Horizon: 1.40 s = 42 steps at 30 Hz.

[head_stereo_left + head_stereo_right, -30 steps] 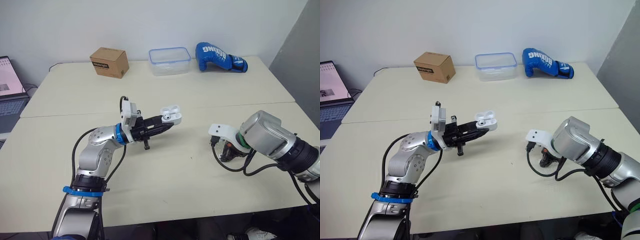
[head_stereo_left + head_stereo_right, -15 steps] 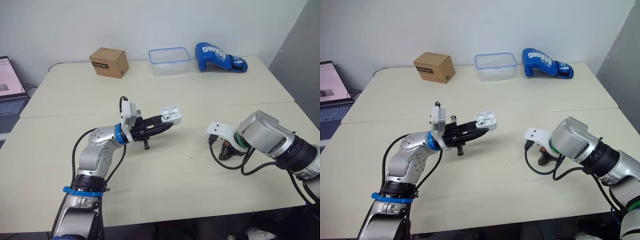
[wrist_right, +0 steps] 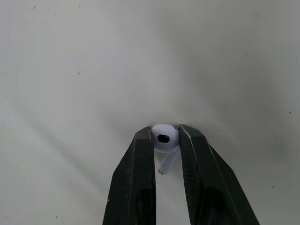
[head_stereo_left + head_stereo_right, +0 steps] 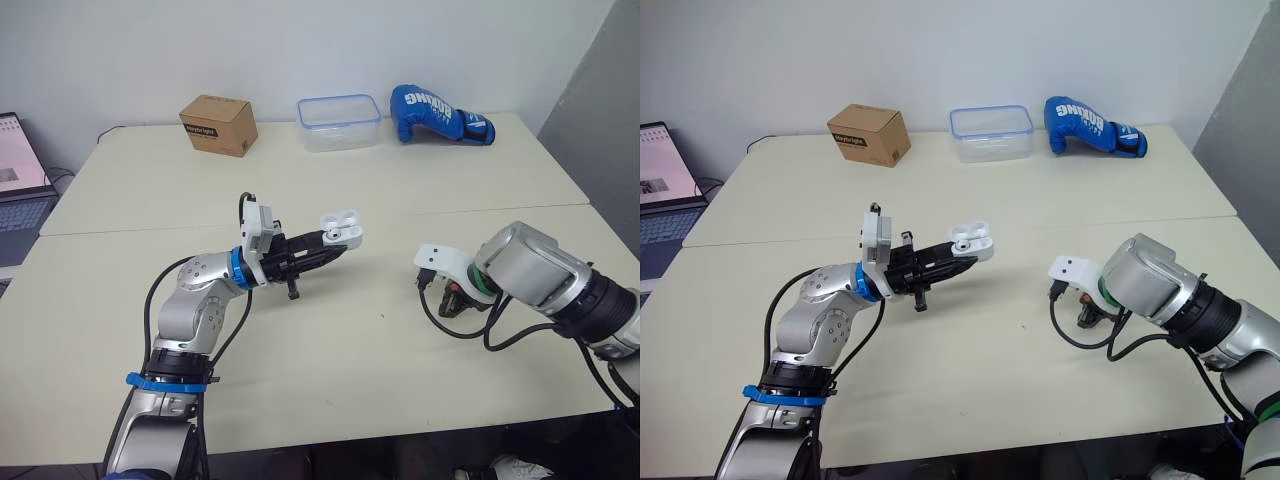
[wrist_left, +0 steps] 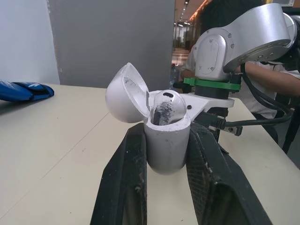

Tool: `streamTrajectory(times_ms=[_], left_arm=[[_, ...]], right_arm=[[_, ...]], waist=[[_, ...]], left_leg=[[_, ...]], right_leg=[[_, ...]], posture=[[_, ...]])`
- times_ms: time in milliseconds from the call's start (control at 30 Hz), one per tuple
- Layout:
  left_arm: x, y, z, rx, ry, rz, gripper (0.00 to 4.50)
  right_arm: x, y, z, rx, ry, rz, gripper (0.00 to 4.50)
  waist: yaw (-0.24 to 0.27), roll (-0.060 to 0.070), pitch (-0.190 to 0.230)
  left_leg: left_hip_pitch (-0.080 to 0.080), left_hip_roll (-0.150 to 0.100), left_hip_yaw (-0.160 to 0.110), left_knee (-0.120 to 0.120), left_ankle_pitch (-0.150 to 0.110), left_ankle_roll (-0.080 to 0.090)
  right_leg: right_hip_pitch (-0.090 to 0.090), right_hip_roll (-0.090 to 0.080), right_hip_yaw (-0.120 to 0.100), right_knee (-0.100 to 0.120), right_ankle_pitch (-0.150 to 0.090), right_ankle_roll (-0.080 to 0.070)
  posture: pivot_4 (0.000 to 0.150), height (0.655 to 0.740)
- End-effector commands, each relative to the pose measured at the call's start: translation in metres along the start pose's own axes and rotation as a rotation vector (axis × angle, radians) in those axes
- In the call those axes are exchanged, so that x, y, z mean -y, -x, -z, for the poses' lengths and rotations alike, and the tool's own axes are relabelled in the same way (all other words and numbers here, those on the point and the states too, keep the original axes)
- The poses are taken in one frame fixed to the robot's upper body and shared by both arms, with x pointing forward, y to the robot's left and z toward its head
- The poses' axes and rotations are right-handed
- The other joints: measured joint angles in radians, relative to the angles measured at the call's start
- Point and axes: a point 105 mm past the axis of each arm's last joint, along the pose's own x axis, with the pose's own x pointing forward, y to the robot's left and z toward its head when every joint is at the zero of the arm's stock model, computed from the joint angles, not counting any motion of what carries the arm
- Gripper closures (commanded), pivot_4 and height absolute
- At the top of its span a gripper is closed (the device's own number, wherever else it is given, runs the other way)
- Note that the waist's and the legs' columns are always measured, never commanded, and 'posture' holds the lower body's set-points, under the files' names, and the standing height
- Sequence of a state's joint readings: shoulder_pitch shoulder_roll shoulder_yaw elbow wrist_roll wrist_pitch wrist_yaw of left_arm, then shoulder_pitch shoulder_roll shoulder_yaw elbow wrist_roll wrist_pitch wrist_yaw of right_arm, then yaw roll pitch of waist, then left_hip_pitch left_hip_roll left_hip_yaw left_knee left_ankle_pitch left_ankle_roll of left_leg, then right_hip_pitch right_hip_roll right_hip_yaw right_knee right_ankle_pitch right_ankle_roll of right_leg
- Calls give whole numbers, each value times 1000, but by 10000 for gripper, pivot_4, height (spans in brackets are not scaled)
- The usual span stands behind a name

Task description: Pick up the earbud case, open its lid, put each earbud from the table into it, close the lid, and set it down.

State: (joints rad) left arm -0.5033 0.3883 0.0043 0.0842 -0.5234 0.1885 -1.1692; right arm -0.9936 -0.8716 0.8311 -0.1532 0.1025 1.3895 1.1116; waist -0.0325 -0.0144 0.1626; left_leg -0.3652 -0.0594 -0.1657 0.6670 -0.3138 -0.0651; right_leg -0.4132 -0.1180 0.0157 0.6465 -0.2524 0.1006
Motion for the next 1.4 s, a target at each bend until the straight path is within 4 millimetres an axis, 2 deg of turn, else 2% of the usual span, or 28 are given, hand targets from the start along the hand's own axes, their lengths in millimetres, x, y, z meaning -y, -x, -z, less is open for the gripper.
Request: streamTrajectory(times_ms=[33,200,400,600,767,867,1067,1167,1300,1400], left_arm=[[2,-1,-6,12,-33,12,37543],[1,0,-4,15,-34,-8,37543],[-1,4,-4,18,-29,-24,37543],[-7,5,-2,12,-26,-31,37543],[-9,4,-3,4,-24,-22,37543],[-11,4,-4,2,-22,-18,37543],[-14,2,-6,0,-17,-8,37543],[-16,1,-7,2,-15,-6,37543],[-17,-2,-10,12,-15,-1,37543],[-17,-2,-11,14,-16,1,37543]], right_arm=[[-4,3,0,-1,16,-11,41313],[2,30,-16,148,5,21,41313],[-4,56,-21,360,-40,11,41313],[-11,89,-54,825,-165,-40,41313],[-18,108,-70,1114,-194,18,41313],[-30,118,-76,1236,-180,2,41313],[-41,135,-86,1345,-134,-4,41313],[-41,142,-93,1376,-97,53,41313],[-38,137,-103,1332,-51,235,41313],[-40,132,-108,1320,-46,305,41313]], waist=[[0,0,0],[0,0,0],[4,0,0],[1,0,0],[5,0,0],[3,0,0],[1,0,0],[-1,0,0],[-2,0,0],[-2,0,0]], left_leg=[[0,0,0,0,0,0],[-1,0,0,0,0,0],[-1,0,0,-1,0,0],[0,0,0,-1,0,0],[-1,0,-1,-1,0,0],[-1,-1,-1,-1,0,0],[0,0,-1,-1,0,0],[0,0,-1,-1,0,0],[0,0,-1,-1,0,0],[0,0,-1,-1,0,0]], right_leg=[[0,0,0,0,0,0],[-1,0,0,0,0,0],[-1,0,0,-1,0,0],[-1,0,0,1,0,0],[-1,0,0,1,0,0],[-1,0,0,1,0,0],[-1,0,0,2,0,0],[-1,0,0,2,0,0],[-1,1,0,2,0,0],[-1,1,0,2,0,0]], posture=[[1500,7307],[1500,7307],[1500,7307],[1500,7307],[1500,7307],[1500,7307],[1500,7307],[1500,7307],[1500,7307],[1500,7307]])
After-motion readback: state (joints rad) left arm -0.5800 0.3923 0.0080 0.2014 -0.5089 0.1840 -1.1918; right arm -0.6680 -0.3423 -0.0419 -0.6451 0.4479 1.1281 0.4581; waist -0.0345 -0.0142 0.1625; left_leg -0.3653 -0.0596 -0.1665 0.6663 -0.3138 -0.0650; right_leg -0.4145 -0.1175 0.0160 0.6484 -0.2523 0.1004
